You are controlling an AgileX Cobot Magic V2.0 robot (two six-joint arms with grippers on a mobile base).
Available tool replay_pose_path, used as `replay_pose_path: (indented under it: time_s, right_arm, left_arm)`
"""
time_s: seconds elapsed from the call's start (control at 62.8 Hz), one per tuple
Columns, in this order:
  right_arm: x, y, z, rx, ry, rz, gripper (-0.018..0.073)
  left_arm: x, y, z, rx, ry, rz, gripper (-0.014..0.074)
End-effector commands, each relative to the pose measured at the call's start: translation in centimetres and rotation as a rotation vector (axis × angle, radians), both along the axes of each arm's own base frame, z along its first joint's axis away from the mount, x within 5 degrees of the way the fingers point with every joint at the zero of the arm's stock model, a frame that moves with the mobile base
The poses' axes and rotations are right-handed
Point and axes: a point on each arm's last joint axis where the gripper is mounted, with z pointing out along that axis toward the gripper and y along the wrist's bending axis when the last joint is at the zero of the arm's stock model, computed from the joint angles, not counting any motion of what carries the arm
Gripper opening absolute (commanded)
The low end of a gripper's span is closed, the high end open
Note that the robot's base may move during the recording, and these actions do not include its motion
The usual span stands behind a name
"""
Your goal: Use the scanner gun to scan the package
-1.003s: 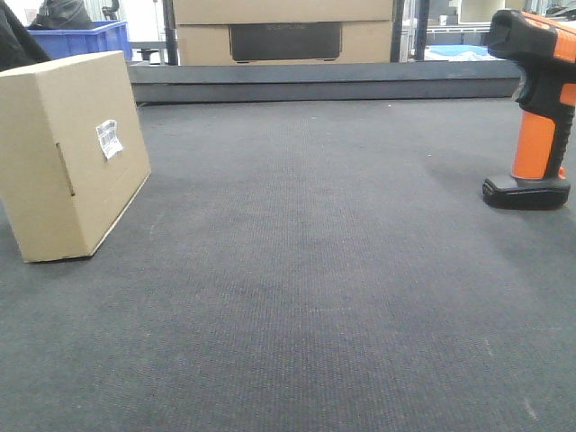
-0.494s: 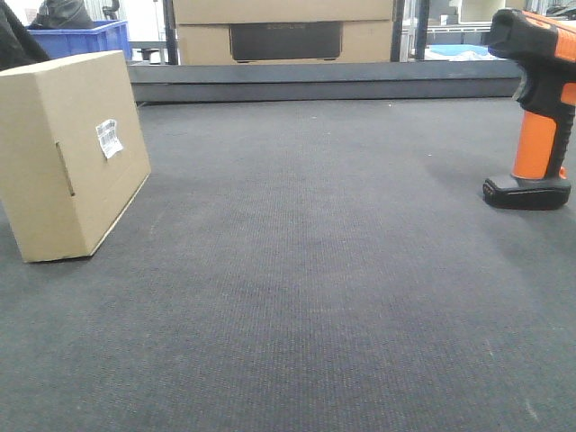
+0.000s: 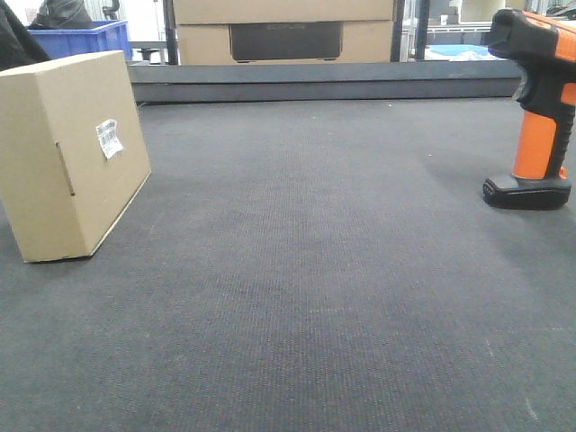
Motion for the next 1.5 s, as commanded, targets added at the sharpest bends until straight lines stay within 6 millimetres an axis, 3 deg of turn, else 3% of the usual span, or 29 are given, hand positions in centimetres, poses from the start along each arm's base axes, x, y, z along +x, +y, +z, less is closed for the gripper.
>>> replay_pose_path:
  time_s: [0.0,0.175,0.334,0.541,0.605,1.481]
  right_arm:
    - [0.0,0.0,0.1,0.001,-0.022,-0.006,-0.0167]
    - [0.0,0.0,0.1,0.001,-0.022,-0.006,-0.0167]
    - [0.0,0.0,0.1,0.001,-0.022,-0.006,-0.0167]
    - [0.0,0.0,0.1,0.001,-0.022,-0.006,-0.0167]
    - [0.0,0.0,0.1,0.001,-0.022,-0.006,-0.0167]
    - [0.0,0.0,0.1,0.001,-0.022,-0.006,-0.0167]
  left_arm:
    - [-0.1,0.0,0.1,0.0,-0.023,0.0,-0.0091]
    - [0.4,-0.1,-0.8,-0.012,-0.006,-0.005,-0.0091]
    - [2.2,0.0,-4.0,0.032,-0.093,0.058,-0.0091]
    - [3.2,0.6,-7.8,-0.023,-0.094,0.178,-0.0091]
    - [3.1,0.7,-7.1,-0.022,-0.182,0.192,-0.0091]
    - [3.2,0.4,-7.6,-0.026,-0.13,0.129,-0.0091]
